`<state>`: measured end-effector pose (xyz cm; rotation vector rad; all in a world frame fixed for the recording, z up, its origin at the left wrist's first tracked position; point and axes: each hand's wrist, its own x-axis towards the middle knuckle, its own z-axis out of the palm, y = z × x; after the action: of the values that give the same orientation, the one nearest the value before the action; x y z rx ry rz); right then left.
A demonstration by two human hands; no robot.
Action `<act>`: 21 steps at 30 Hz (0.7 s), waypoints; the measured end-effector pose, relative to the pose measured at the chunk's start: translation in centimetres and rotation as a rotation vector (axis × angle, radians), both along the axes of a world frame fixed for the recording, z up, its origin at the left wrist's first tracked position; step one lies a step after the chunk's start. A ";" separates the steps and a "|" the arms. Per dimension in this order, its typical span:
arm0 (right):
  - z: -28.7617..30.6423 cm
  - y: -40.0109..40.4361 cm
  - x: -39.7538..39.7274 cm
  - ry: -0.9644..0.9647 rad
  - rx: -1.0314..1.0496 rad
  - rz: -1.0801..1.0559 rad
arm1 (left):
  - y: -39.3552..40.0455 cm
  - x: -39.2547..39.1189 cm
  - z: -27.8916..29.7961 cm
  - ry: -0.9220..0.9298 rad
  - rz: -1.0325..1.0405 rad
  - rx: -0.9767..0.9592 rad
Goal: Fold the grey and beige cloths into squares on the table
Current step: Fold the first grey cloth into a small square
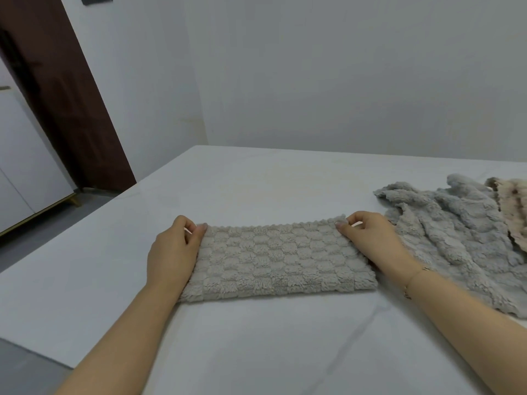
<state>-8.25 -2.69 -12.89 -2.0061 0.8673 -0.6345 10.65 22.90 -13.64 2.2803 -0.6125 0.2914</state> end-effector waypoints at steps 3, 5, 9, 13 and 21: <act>0.3 0.4 -0.4 -0.051 0.079 0.008 | 0.1 -0.4 0.4 0.037 -0.004 -0.113; 1.3 0.9 -1.3 -0.068 0.019 0.016 | 0.7 -1.0 1.1 0.021 0.002 -0.203; 3.4 3.4 -3.0 0.034 -0.663 0.128 | 0.9 -4.7 2.9 -0.211 -0.121 -0.102; 3.2 7.5 -0.8 0.191 -0.673 0.416 | -2.6 -9.1 3.2 -0.181 -0.428 0.118; -1.1 7.6 1.4 0.528 -0.671 0.450 | -4.2 -6.6 -0.7 -0.120 -0.363 0.617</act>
<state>-6.86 4.86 -14.01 -2.9402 0.4729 -0.1245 4.07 18.69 -14.38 2.6675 -1.3050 0.0608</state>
